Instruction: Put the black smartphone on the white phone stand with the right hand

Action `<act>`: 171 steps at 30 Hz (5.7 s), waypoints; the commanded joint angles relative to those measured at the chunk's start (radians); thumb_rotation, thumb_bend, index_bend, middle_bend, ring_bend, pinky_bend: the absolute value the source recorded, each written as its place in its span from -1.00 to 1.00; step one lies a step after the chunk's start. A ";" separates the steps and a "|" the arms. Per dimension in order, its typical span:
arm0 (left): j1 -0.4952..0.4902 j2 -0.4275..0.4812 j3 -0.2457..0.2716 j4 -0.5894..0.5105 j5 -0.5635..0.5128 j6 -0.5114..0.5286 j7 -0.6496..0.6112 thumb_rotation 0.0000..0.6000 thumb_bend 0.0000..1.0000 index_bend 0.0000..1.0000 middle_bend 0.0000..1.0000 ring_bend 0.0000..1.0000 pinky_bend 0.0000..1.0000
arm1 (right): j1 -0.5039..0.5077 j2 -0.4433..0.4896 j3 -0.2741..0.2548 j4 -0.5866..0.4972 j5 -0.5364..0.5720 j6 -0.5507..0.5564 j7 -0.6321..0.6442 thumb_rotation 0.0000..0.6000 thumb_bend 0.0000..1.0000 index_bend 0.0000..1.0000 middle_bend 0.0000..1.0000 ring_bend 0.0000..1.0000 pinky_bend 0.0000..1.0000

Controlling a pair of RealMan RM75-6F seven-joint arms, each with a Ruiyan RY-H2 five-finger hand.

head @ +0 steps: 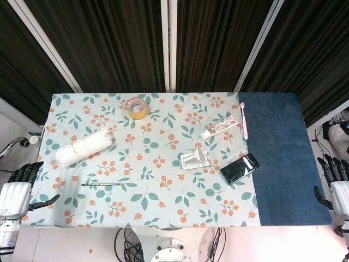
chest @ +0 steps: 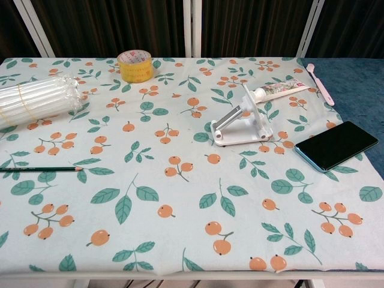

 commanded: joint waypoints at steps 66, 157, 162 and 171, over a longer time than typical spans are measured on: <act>0.011 0.026 0.017 -0.016 -0.026 -0.038 -0.027 0.06 -0.88 -0.80 -0.73 -0.75 -0.57 | 0.465 -0.112 0.056 -0.212 0.172 -0.727 -0.450 1.00 -0.67 -1.00 -1.00 -1.00 -1.00; 0.000 0.036 0.019 -0.031 -0.068 -0.100 -0.017 0.09 -0.88 -0.80 -0.77 -0.75 -0.57 | 0.479 -0.167 0.040 -0.008 -0.050 -0.519 0.211 1.00 -0.41 -0.01 -0.32 -0.45 -1.00; -0.004 0.032 0.019 -0.029 -0.066 -0.104 -0.021 0.08 -0.88 -0.80 -0.77 -0.75 -0.57 | 0.483 -0.151 0.071 -0.042 -0.044 -0.492 0.317 1.00 -0.41 0.03 -0.31 -0.42 -1.00; -0.005 0.030 0.019 -0.024 -0.065 -0.106 -0.028 0.08 -0.88 -0.80 -0.77 -0.75 -0.57 | 0.497 -0.200 0.112 -0.081 -0.046 -0.452 0.510 1.00 -0.41 0.06 -0.32 -0.42 -1.00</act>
